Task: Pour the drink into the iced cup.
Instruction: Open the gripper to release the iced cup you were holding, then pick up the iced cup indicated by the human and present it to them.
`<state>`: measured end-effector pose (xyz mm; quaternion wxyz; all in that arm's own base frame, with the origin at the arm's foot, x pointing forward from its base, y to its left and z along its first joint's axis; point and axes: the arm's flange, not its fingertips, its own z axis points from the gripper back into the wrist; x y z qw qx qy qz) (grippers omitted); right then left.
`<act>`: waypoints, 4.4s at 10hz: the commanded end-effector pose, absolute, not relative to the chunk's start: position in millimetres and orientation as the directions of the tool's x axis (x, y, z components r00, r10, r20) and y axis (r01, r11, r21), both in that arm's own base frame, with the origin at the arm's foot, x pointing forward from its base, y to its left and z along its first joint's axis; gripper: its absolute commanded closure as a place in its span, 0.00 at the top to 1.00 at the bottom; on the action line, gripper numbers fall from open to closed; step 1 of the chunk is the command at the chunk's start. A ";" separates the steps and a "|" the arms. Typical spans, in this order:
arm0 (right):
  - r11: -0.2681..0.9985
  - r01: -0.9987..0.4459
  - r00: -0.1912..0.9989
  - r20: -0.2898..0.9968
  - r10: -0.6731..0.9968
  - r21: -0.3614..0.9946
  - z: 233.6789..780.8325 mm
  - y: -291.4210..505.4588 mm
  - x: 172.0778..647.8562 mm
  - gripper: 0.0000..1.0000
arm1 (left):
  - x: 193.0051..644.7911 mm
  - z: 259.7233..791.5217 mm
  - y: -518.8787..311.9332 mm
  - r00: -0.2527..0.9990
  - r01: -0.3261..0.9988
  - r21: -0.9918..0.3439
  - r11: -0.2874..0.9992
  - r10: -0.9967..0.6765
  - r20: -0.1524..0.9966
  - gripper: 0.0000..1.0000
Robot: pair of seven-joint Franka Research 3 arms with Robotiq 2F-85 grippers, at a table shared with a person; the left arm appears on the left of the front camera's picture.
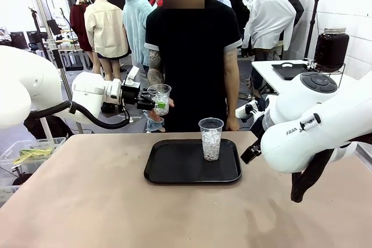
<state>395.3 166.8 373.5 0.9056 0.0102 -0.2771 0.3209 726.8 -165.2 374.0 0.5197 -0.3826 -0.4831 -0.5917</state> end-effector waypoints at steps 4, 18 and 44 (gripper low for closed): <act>0.794 -0.587 0.641 0.508 0.575 -0.159 373.4 167.2 395.0 1.00 | 729.9 379.4 -155.7 -0.169 0.985 0.171 -0.007 -0.198 0.965 0.76; 0.794 -0.587 0.641 0.508 0.575 -0.159 373.4 167.2 395.0 1.00 | 633.2 420.7 -107.4 0.039 0.855 0.205 0.477 -0.452 0.891 1.00; 0.794 -0.587 0.641 0.508 0.575 -0.159 373.4 167.2 395.0 1.00 | 427.1 395.0 -77.3 0.434 0.789 0.065 0.611 -0.630 0.644 1.00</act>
